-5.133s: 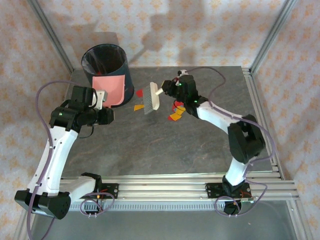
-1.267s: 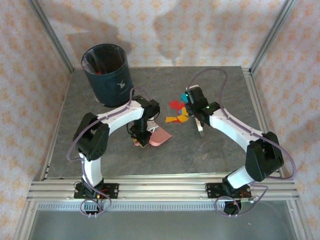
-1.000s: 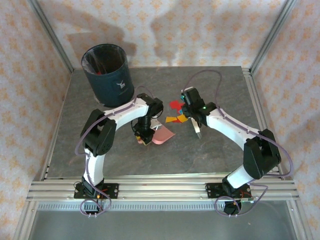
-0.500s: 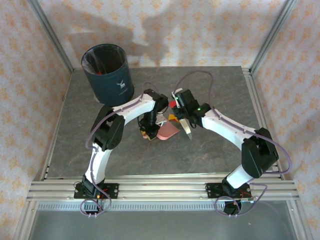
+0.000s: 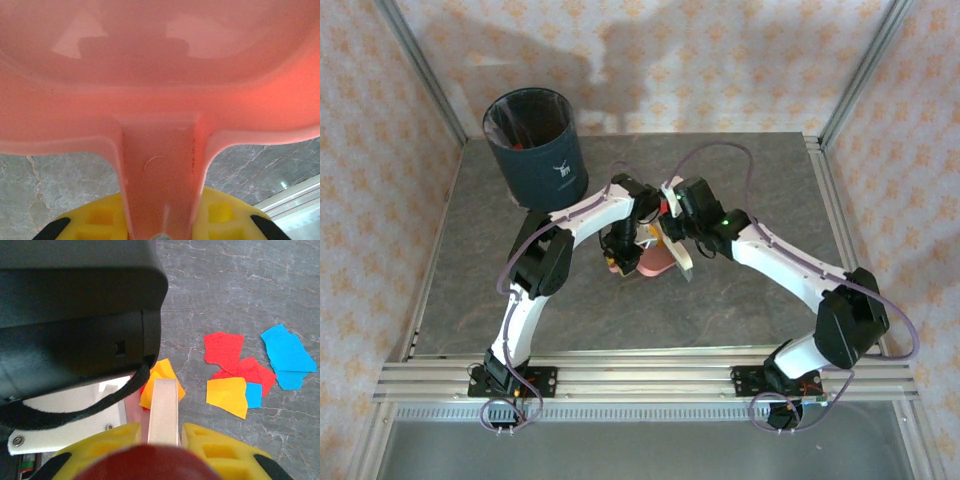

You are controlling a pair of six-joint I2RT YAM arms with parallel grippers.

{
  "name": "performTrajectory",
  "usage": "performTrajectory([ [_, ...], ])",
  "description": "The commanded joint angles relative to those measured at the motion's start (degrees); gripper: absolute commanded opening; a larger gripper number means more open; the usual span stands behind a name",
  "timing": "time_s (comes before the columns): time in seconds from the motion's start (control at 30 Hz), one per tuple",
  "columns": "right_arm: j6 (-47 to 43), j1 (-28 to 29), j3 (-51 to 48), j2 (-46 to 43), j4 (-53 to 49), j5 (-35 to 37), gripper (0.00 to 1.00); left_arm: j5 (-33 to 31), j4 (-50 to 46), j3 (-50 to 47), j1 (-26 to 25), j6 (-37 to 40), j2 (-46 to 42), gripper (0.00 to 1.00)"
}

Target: Sweep away the paper scraps from the table

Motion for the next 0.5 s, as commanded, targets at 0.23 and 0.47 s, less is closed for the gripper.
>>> performTrajectory([
  [0.23,-0.79,-0.46,-2.04,-7.71,-3.55,11.16,0.0,-3.37,0.82,-2.36,-0.01,-1.32,-2.54,0.0],
  [0.47,2.37,-5.98,-5.16,-9.87,2.99,14.4,0.0,-4.82,3.63,-4.26,1.49,-3.55,-4.11,0.0],
])
